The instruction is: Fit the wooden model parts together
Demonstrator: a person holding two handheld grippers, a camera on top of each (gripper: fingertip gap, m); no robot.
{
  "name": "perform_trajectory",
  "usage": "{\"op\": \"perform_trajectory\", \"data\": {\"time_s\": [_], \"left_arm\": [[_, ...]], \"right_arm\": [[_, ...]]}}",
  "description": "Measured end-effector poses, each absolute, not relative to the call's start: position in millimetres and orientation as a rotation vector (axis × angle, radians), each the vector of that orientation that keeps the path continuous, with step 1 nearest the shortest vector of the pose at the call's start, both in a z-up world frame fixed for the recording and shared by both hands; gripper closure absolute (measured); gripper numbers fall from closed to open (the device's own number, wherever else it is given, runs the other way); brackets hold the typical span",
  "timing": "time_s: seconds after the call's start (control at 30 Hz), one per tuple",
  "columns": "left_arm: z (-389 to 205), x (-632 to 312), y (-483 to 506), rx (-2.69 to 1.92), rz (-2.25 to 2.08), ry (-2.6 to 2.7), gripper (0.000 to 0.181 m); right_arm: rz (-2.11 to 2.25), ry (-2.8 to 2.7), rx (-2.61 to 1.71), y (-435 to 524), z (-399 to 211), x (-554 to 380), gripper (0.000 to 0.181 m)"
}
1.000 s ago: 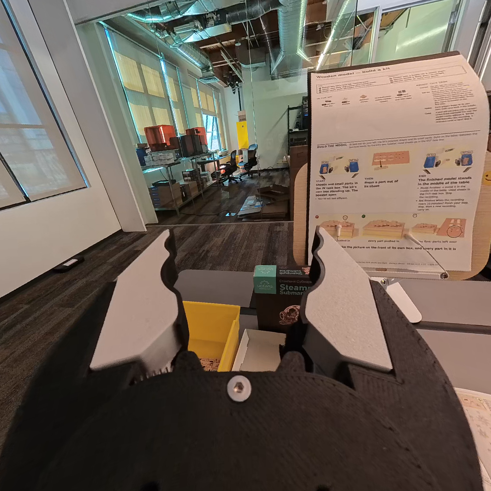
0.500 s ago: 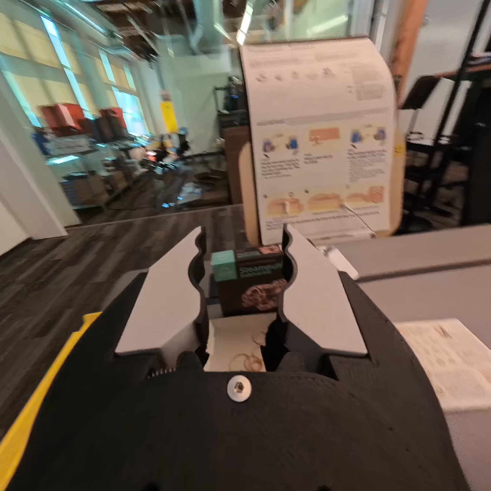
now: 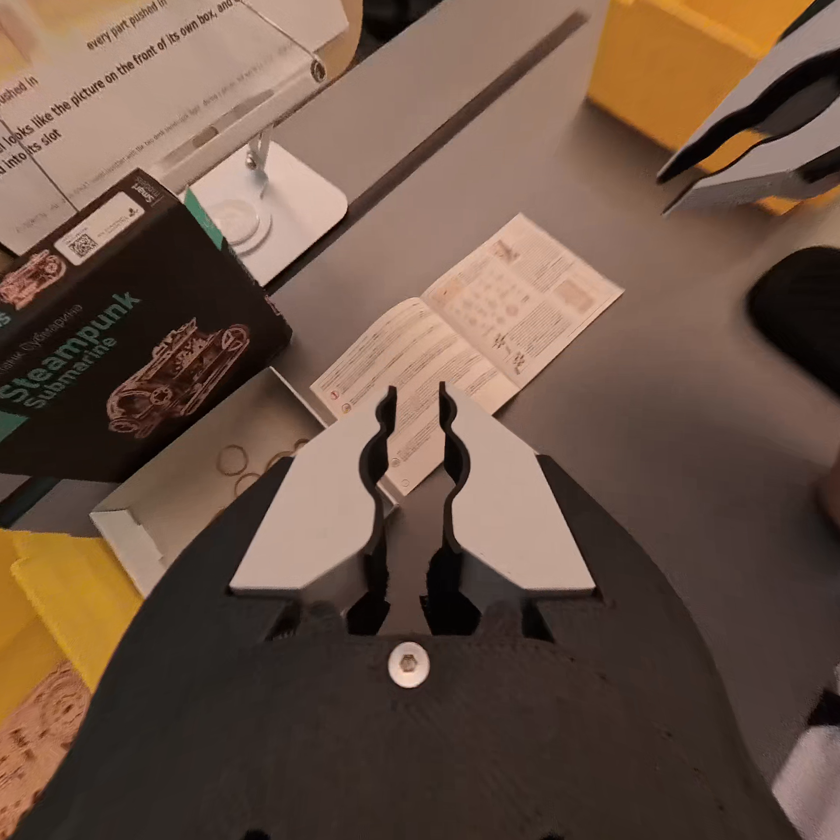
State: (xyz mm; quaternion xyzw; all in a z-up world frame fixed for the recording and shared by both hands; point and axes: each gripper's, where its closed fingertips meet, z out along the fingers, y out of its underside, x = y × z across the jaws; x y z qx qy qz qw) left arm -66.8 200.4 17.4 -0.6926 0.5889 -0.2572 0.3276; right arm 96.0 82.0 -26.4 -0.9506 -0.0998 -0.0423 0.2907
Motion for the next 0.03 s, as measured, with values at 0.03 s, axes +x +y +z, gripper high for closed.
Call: {"op": "perform_trajectory", "data": {"time_s": [0.03], "left_arm": [[14.5, -62.5, 199.9, -1.812, -0.621, 1.55, 0.16]], "right_arm": [[-0.098, -0.27, -2.542, 80.3, -28.3, 99.1, 0.159]]}}
